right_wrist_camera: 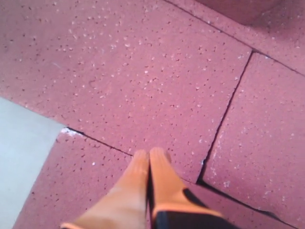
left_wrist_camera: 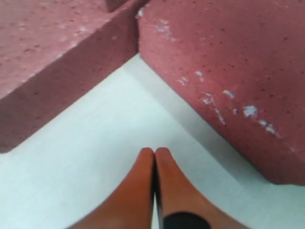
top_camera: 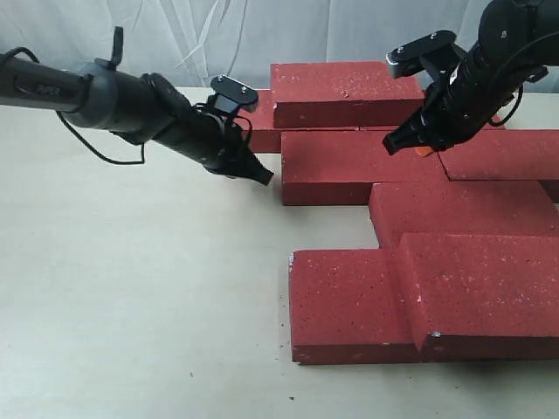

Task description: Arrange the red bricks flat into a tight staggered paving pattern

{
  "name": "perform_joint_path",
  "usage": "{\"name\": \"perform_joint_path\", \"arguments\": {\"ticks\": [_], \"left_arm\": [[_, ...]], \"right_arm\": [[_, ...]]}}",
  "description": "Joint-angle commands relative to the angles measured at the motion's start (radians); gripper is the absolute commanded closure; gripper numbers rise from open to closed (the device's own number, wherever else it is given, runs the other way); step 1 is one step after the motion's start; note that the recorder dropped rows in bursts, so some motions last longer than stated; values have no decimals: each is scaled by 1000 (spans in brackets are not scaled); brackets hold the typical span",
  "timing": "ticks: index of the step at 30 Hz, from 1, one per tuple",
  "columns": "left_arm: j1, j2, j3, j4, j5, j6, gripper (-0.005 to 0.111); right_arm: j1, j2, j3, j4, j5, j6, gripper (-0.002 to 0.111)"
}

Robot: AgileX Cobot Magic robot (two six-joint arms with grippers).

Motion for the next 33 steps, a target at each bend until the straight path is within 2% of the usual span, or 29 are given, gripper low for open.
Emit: {"name": "perform_joint_path", "arguments": {"ticks": [1, 4, 11, 14, 16, 19, 22, 25, 27, 29, 31, 33], "left_arm": [[41, -82, 27, 34, 87, -40, 107], [43, -151, 43, 52, 177, -60, 107], [-25, -280, 85, 95, 424, -62, 107], [-63, -329, 114, 103, 499, -60, 107], [-97, -349, 132, 117, 556, -48, 107], [-153, -359, 142, 122, 644, -6, 107], [-206, -359, 142, 118, 686, 23, 107], [-257, -359, 142, 160, 713, 23, 107], [-289, -359, 142, 196, 735, 23, 107], [-315, -359, 142, 231, 741, 23, 107], [-335, -359, 142, 247, 748, 23, 107], [-354, -359, 142, 245, 750, 23, 107]], "right_arm": [[-9, -122, 105, -59, -127, 7, 109], [-18, -246, 178, -89, -124, 46, 109], [-28, -464, 328, -164, -67, 113, 109], [-28, -534, 399, -340, -65, 263, 109], [-28, -565, 437, -494, -41, 458, 109], [-28, -579, 456, -617, -30, 702, 109], [-28, -577, 454, -577, -118, 711, 109], [-28, -559, 422, -475, -223, 638, 109], [-28, -539, 361, -391, -136, 567, 109], [-28, -521, 274, -343, 55, 458, 109], [-30, -512, 203, -358, 292, 397, 109], [-62, -517, 170, -380, 444, 368, 109]]}}
